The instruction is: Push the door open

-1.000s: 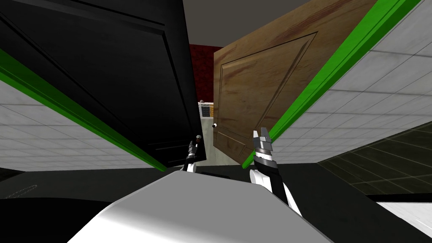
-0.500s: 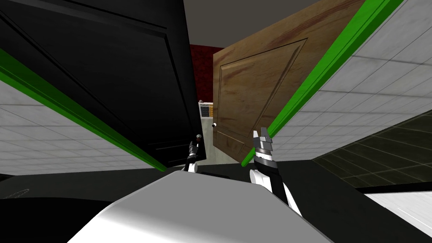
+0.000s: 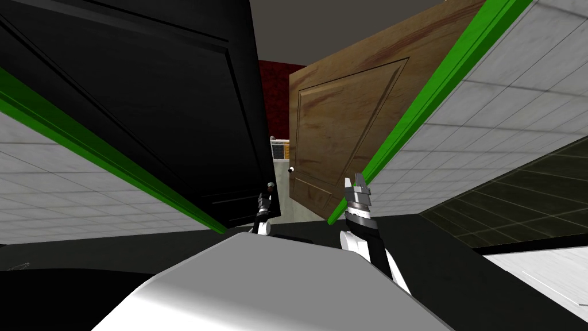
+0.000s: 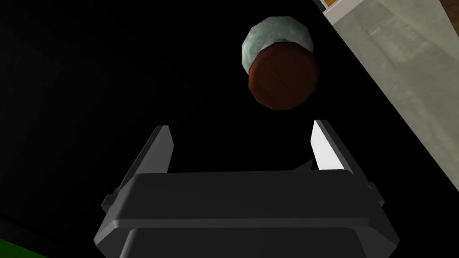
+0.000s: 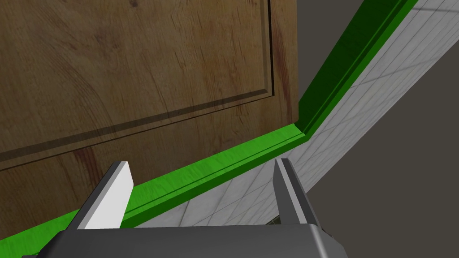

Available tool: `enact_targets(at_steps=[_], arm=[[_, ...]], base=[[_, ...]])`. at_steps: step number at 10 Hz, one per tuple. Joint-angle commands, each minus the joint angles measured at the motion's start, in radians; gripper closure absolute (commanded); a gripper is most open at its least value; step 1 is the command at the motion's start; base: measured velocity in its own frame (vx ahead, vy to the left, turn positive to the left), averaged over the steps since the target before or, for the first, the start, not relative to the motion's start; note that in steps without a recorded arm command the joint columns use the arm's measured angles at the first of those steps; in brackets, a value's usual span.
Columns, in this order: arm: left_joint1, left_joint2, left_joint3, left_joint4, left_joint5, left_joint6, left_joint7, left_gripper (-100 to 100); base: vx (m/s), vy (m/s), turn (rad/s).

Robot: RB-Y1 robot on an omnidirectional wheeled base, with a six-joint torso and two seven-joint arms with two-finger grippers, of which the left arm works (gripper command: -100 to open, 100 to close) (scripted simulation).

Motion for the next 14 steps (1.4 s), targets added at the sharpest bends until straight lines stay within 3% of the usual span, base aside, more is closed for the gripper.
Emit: enact_targets(at_steps=[1,6,14], arm=[[0.001,-0.004,-0.002,-0.003,0.007,0.002,0.028,-100],[-0.009,-0.031,-0.016,0.001,0.058,0.001,0.174,-100],[-0.018,-0.063,-0.03,0.005,0.111,0.0,0.365,-100]], base=[[-0.035,0.009,-0.022],[-0.04,0.01,-0.039],[-0.033,0.009,-0.028]])
